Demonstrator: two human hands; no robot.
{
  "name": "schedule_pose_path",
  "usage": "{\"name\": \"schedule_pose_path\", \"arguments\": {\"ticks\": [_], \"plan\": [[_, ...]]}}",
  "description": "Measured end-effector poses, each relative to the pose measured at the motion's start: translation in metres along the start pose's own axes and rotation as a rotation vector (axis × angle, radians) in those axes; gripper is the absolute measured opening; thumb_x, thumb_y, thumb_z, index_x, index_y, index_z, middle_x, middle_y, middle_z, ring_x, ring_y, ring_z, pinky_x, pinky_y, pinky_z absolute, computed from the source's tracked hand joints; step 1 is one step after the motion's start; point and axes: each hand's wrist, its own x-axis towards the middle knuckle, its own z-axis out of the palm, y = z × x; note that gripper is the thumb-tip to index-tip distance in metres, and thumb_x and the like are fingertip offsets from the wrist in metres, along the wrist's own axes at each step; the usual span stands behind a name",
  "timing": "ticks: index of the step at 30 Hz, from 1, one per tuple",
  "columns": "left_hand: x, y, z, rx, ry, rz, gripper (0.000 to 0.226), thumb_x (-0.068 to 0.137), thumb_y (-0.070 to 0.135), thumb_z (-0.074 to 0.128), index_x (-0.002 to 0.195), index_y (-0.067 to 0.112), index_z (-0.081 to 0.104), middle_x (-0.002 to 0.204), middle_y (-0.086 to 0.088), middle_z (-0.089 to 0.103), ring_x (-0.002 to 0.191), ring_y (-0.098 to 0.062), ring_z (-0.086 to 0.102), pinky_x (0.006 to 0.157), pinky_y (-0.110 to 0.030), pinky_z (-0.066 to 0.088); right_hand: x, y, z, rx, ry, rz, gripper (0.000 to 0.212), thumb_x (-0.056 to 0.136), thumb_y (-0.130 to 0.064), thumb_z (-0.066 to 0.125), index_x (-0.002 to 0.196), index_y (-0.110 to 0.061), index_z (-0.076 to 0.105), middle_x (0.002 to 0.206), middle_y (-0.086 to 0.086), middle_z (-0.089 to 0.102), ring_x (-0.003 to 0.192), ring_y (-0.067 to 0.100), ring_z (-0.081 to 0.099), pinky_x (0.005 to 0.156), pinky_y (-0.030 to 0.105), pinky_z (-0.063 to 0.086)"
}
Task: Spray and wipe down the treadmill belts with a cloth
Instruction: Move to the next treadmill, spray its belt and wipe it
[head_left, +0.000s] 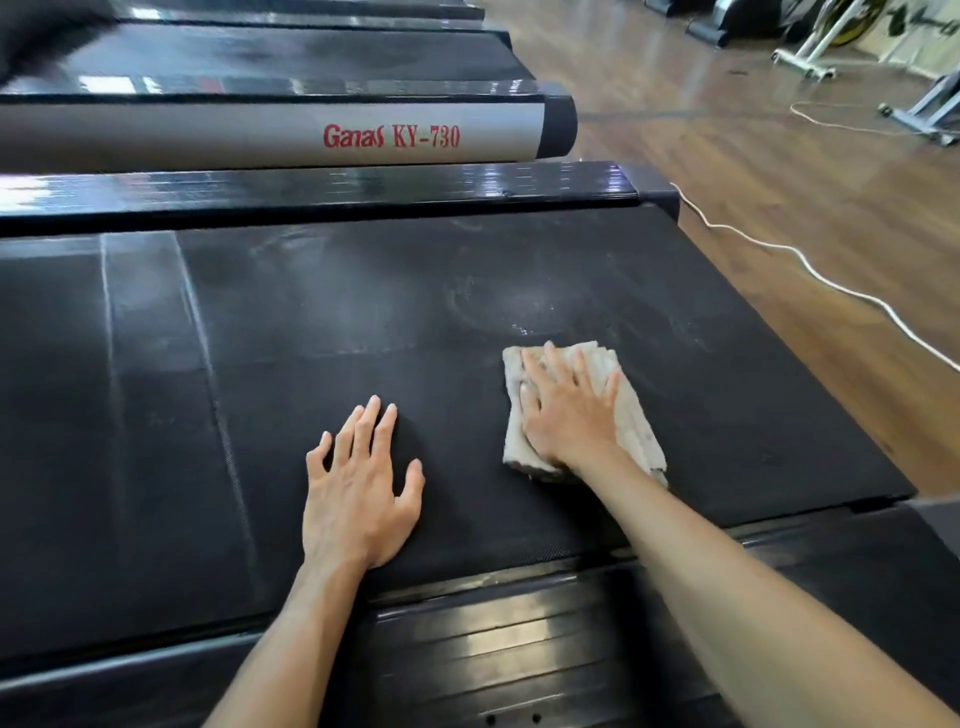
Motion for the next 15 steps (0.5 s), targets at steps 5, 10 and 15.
{"name": "schedule_pose_path", "arguments": {"ticks": [5,10,15], "plan": [[0.001,0.000,-0.001,-0.001,-0.006,0.007,0.080,0.089,0.060,0.013,0.161,0.025,0.021,0.170,0.006,0.012,0.156,-0.011,0.006,0.125,-0.043,0.009,0.015,-0.053,0.004,0.009,0.000,-0.149,0.056,0.107,-0.045,0.026,0.162,-0.037,0.020,0.173,-0.008,0.009,0.159,0.025,-0.003,0.119,0.066,-0.015],[0.000,0.000,-0.001,-0.007,0.001,0.008,0.079,0.090,0.059,0.015,0.161,0.025,0.024,0.169,0.006,0.014,0.156,-0.010,0.007,0.125,-0.043,0.011,-0.054,-0.018,-0.001,0.089,-0.037,-0.369,0.067,0.095,-0.058,0.018,0.160,-0.045,0.026,0.171,-0.019,0.015,0.158,0.008,-0.001,0.125,0.052,-0.012],[0.000,0.000,0.000,0.001,-0.008,0.007,0.079,0.090,0.059,0.014,0.161,0.025,0.020,0.170,0.007,0.011,0.157,-0.010,0.005,0.125,-0.043,0.010,-0.033,0.031,-0.005,0.059,0.003,-0.159,0.063,0.097,-0.056,0.016,0.159,-0.047,0.027,0.170,-0.019,0.016,0.157,0.006,0.004,0.126,0.049,-0.009]]}}
